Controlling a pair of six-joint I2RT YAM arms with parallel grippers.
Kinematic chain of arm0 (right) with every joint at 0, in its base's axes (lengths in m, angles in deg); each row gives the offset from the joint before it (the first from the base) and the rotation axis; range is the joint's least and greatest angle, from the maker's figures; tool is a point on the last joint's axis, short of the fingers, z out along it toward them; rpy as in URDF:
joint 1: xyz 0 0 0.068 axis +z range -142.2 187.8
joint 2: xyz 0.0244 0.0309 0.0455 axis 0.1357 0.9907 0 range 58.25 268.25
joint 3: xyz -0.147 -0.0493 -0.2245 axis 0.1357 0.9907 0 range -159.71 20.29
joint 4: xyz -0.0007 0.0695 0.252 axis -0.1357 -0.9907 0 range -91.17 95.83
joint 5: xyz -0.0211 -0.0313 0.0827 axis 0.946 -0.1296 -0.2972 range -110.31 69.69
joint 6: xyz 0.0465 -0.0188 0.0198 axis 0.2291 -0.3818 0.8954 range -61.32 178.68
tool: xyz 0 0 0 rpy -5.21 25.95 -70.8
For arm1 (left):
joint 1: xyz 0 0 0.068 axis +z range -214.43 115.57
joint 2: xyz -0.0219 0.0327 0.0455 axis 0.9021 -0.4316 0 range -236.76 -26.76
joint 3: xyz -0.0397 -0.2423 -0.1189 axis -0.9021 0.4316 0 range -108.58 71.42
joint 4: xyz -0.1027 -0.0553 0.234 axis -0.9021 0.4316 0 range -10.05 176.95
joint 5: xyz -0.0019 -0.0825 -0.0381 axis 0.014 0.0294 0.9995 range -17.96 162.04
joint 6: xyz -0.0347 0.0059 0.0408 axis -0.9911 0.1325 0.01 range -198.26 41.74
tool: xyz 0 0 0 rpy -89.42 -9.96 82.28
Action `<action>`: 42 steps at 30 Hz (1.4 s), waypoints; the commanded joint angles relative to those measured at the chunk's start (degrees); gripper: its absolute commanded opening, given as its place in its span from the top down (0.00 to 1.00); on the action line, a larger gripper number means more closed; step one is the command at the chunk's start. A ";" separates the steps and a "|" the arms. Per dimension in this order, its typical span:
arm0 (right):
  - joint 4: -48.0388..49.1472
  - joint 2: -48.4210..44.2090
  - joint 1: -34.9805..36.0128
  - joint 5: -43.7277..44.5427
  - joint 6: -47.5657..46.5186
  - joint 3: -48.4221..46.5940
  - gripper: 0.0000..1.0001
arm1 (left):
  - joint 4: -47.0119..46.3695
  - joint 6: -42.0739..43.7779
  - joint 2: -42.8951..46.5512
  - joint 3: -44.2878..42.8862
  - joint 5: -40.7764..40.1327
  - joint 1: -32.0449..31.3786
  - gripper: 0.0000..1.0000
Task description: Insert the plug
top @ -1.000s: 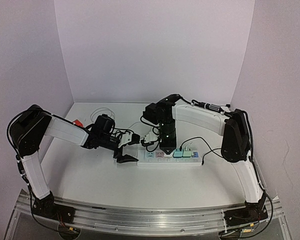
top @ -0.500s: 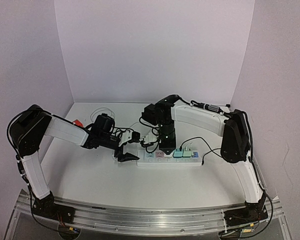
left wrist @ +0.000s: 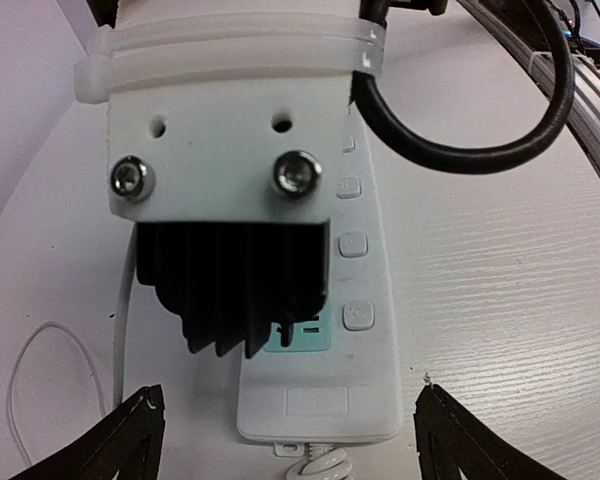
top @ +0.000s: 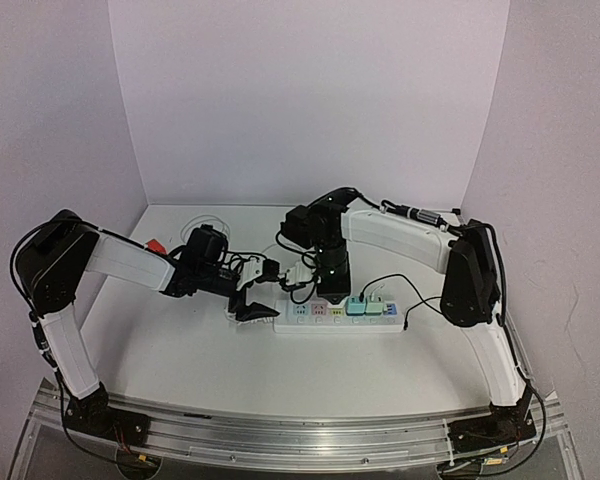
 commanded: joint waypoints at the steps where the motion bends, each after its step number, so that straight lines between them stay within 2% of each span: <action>1: -28.25 -2.54 0.12 0.13 0.58 -1.93 1.00 | -1.94 -0.83 2.96 0.85 0.28 0.70 0.14; 7: -28.35 -3.12 0.10 -3.54 1.51 2.47 1.00 | -1.97 -0.63 3.75 1.31 0.14 1.42 0.14; 12: -28.34 -4.82 0.04 -3.12 1.60 7.11 1.00 | -1.82 -0.34 4.62 2.48 0.08 2.05 0.14; 21: -28.38 -4.63 0.04 -2.87 1.49 7.29 1.00 | -2.46 -0.56 4.37 2.68 0.22 2.24 0.14; 32: -26.17 4.34 0.04 -7.63 0.18 2.94 1.00 | -3.19 -0.56 4.26 2.73 0.18 2.41 0.14; 42: -23.65 6.48 0.04 -8.38 0.79 4.83 1.00 | -4.26 -0.96 4.66 3.64 0.04 2.93 0.14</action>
